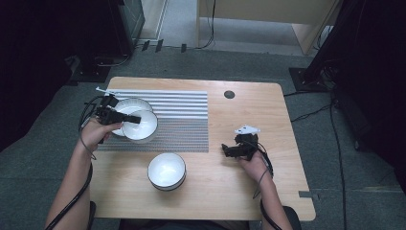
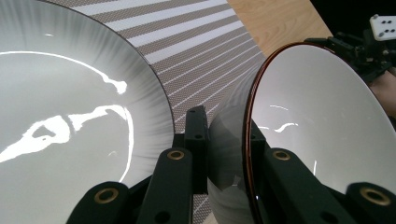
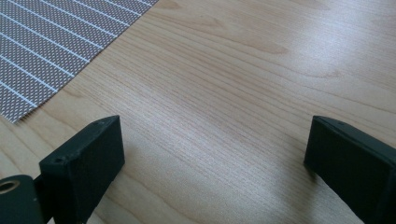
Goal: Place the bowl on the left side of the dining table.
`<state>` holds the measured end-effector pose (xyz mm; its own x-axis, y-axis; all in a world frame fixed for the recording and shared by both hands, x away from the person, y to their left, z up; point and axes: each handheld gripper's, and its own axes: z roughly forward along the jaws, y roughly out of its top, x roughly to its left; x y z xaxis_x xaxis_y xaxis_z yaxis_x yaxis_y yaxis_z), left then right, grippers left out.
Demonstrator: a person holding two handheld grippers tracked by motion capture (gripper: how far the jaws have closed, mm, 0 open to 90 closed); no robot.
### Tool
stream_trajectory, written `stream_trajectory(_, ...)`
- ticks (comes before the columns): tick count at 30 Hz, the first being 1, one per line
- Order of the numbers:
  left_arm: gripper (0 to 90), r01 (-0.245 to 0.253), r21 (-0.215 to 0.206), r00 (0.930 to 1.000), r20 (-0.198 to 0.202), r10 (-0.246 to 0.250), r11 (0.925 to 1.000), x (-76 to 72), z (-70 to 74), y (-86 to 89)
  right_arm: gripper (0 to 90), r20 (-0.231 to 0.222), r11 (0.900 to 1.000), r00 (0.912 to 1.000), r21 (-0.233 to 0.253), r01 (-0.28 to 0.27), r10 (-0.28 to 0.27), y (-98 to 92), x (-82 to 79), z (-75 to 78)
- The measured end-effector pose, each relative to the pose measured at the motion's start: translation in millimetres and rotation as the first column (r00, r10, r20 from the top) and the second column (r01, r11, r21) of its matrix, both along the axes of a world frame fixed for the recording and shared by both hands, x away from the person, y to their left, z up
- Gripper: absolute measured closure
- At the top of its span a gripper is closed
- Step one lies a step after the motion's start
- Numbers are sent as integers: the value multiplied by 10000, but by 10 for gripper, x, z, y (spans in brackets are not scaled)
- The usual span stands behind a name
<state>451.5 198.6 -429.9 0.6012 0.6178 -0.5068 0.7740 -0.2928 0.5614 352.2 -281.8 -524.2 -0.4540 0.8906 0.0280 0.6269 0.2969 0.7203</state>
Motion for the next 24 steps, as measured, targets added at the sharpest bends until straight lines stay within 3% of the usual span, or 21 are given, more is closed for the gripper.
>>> stream_trajectory(24,796,-862,42,9962,-87,863,9963,113,-125,142,45,14,10000,10000,0,-3,3,0,-3,0)
